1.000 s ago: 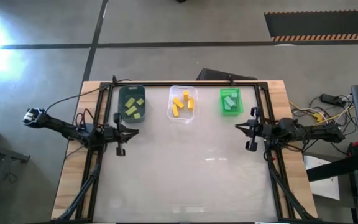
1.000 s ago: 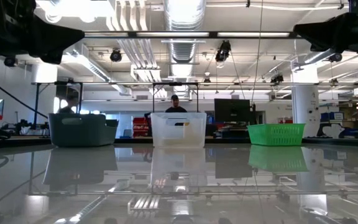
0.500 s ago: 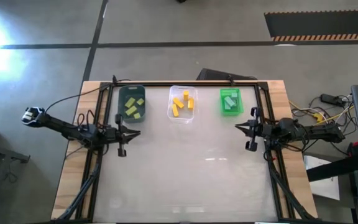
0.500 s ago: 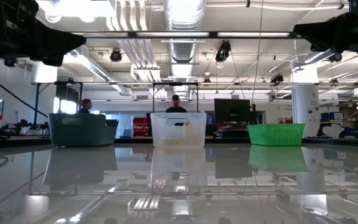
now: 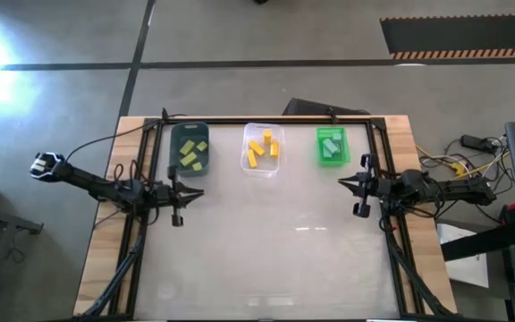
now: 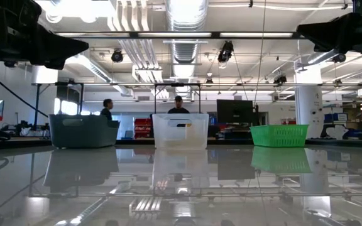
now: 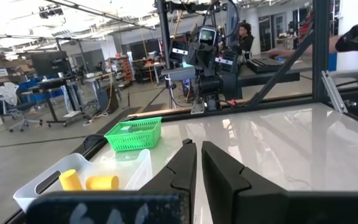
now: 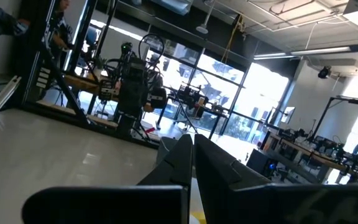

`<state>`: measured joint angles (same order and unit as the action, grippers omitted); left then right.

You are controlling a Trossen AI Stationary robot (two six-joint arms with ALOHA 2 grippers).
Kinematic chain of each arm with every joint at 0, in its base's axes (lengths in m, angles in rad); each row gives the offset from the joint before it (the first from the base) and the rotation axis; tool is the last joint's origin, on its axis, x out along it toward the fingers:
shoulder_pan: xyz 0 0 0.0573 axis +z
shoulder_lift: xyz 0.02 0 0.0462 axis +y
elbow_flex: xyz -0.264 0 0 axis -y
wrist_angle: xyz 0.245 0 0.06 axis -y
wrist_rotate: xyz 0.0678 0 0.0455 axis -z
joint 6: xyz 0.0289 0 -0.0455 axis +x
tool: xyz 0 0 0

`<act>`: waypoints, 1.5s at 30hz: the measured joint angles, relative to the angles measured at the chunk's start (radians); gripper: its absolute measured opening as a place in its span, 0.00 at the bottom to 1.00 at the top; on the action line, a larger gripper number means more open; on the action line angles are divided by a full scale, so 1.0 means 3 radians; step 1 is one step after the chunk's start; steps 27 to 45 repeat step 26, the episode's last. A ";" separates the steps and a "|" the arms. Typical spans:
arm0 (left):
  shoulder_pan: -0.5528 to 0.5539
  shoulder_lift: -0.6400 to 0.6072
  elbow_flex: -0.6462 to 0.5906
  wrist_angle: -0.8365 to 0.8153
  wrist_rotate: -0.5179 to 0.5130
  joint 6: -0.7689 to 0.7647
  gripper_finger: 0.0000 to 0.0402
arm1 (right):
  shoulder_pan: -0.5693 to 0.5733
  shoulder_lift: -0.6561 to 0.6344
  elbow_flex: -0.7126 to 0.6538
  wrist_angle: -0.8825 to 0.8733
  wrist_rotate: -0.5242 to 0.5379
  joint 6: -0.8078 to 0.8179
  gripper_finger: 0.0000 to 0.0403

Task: Sort & place blocks by color
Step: Return to Home Position

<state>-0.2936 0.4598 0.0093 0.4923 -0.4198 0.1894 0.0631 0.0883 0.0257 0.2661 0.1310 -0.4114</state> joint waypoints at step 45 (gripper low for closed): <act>0.0000 0.0523 -0.0001 -0.0006 0.0002 0.0000 0.03 | 0.0000 0.0000 0.0001 -0.0001 0.0001 0.0000 0.02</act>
